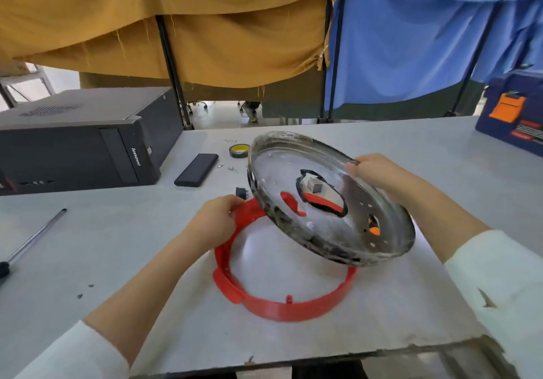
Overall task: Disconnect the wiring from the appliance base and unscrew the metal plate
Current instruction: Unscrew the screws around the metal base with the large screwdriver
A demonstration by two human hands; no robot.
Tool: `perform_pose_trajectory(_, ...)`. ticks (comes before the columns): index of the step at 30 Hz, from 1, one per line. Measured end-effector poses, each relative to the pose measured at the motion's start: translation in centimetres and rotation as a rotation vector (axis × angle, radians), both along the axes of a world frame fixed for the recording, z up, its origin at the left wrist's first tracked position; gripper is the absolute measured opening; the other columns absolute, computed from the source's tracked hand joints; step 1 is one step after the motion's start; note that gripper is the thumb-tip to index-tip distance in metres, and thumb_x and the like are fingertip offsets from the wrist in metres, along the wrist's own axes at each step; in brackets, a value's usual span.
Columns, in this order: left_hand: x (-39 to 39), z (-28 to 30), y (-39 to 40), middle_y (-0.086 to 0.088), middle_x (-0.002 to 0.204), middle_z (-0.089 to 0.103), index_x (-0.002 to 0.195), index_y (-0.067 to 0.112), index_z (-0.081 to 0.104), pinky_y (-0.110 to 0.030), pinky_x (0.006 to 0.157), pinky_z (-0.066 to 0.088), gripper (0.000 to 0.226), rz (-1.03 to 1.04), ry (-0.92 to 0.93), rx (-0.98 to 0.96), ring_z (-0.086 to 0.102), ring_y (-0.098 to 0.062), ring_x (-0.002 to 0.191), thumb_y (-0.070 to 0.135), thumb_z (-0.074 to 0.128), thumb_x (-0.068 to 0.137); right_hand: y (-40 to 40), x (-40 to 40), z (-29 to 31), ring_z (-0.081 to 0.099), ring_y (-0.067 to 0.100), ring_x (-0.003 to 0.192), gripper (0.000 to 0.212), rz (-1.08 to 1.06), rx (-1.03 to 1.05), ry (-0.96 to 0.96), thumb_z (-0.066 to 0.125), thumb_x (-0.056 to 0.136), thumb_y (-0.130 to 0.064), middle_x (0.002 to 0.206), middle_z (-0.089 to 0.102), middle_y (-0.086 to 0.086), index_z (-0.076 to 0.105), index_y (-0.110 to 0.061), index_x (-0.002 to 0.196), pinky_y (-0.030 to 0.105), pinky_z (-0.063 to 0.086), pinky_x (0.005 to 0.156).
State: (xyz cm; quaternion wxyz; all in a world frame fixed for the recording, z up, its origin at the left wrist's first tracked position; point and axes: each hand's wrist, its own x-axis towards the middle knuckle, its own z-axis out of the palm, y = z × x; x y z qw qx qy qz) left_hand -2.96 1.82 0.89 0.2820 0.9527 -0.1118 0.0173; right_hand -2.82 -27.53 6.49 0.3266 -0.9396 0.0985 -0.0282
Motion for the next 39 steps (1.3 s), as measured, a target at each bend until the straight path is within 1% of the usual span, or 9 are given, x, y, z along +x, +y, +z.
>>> perform_pose_trajectory(4, 1.1, -0.4, 2.7, 0.001, 0.115, 0.065, 0.114, 0.027, 0.061, -0.035, 0.088, 0.046, 0.037, 0.089, -0.061, 0.142, 0.057, -0.025, 0.106, 0.009, 0.046, 0.087, -0.5, -1.2, -1.5, 0.051, 0.021, 0.072, 0.023, 0.009, 0.128, 0.103, 0.050, 0.094, -0.019, 0.085, 0.059, 0.014, 0.061, -0.001, 0.086, 0.030, 0.041, 0.068)
perform_pose_trajectory(11, 2.5, 0.0, 9.2, 0.004, 0.113, 0.066, 0.111, 0.029, 0.061, -0.037, 0.085, 0.047, 0.038, 0.182, -0.088, 0.214, 0.058, -0.025, 0.101, 0.003, 0.045, 0.089, -0.2, -2.5, -2.0, 0.045, 0.023, 0.078, 0.027, 0.101, -0.129, 0.154, 0.044, 0.098, -0.023, 0.086, 0.050, 0.009, 0.050, -0.006, 0.078, 0.031, 0.032, 0.065)
perform_pose_trajectory(20, 0.8, 2.6, 4.1, 0.011, 0.113, 0.061, 0.120, 0.025, 0.057, -0.027, 0.090, 0.039, 0.029, 0.048, -0.190, -0.166, 0.055, -0.011, 0.105, 0.038, 0.045, 0.097, -0.8, -3.2, -1.3, 0.055, 0.029, 0.091, 0.035, 0.120, -0.092, 0.097, 0.045, 0.098, -0.023, 0.110, 0.061, 0.022, 0.059, 0.008, 0.106, 0.034, 0.040, 0.080)
perform_pose_trajectory(23, -0.9, 5.1, -0.8, 0.019, 0.102, 0.065, 0.107, 0.036, 0.058, -0.021, 0.074, 0.044, 0.033, -0.076, 0.116, -0.408, 0.061, -0.003, 0.094, 0.060, 0.044, 0.089, -0.2, -2.7, -0.6, 0.048, 0.024, 0.083, 0.036, 0.152, -0.048, 0.057, 0.047, 0.098, -0.026, 0.094, 0.057, 0.016, 0.059, 0.007, 0.098, 0.032, 0.034, 0.074)
perform_pose_trajectory(26, -1.2, 6.8, -3.2, -0.004, 0.090, 0.072, 0.099, 0.018, 0.068, -0.037, 0.075, 0.057, 0.032, -0.007, 0.498, -0.588, 0.068, -0.026, 0.083, 0.046, 0.055, 0.089, -0.6, -2.8, 0.2, 0.054, 0.021, 0.079, 0.034, 0.207, 0.130, 0.102, 0.052, 0.096, -0.035, 0.082, 0.062, 0.003, 0.063, -0.004, 0.090, 0.029, 0.040, 0.071)
perform_pose_trajectory(30, -0.8, 7.6, -2.5, -0.012, 0.096, 0.064, 0.095, 0.019, 0.065, -0.036, 0.072, 0.055, 0.021, -0.057, 0.467, -0.405, 0.059, -0.030, 0.080, 0.029, 0.047, 0.094, -3.4, -2.6, 0.2, 0.058, 0.020, 0.068, 0.052, 0.134, 0.580, 0.218, 0.048, 0.089, -0.058, 0.090, 0.064, 0.007, 0.061, -0.011, 0.107, 0.032, 0.049, 0.063)
perform_pose_trajectory(32, -0.7, 7.5, -1.8, -0.014, 0.099, 0.067, 0.090, 0.023, 0.063, -0.031, 0.065, 0.057, 0.018, -0.031, 0.445, -0.362, 0.064, -0.027, 0.079, 0.028, 0.046, 0.096, -4.2, -1.7, -1.1, 0.055, 0.020, 0.062, 0.047, 0.018, 0.384, 0.189, 0.043, 0.095, -0.052, 0.094, 0.059, 0.010, 0.054, -0.008, 0.107, 0.029, 0.045, 0.055)
perform_pose_trajectory(35, -0.8, 6.8, -1.0, -0.012, 0.109, 0.069, 0.100, 0.019, 0.064, -0.043, 0.083, 0.056, 0.020, -0.015, 0.469, -0.316, 0.068, -0.030, 0.096, 0.028, 0.047, 0.097, -3.9, -0.8, -3.4, 0.056, 0.020, 0.059, 0.040, 0.086, -0.066, 0.331, 0.050, 0.092, -0.051, 0.083, 0.059, 0.007, 0.052, -0.010, 0.092, 0.024, 0.042, 0.050)
perform_pose_trajectory(39, -0.9, 6.4, -1.1, -0.010, 0.107, 0.070, 0.098, 0.021, 0.066, -0.045, 0.085, 0.055, 0.021, 0.004, 0.483, -0.328, 0.066, -0.031, 0.099, 0.027, 0.046, 0.097, -3.0, 0.3, -5.0, 0.045, 0.019, 0.046, 0.039, 0.116, -0.267, 0.308, 0.067, 0.079, -0.043, 0.060, 0.049, 0.005, 0.046, -0.010, 0.071, 0.021, 0.035, 0.043)
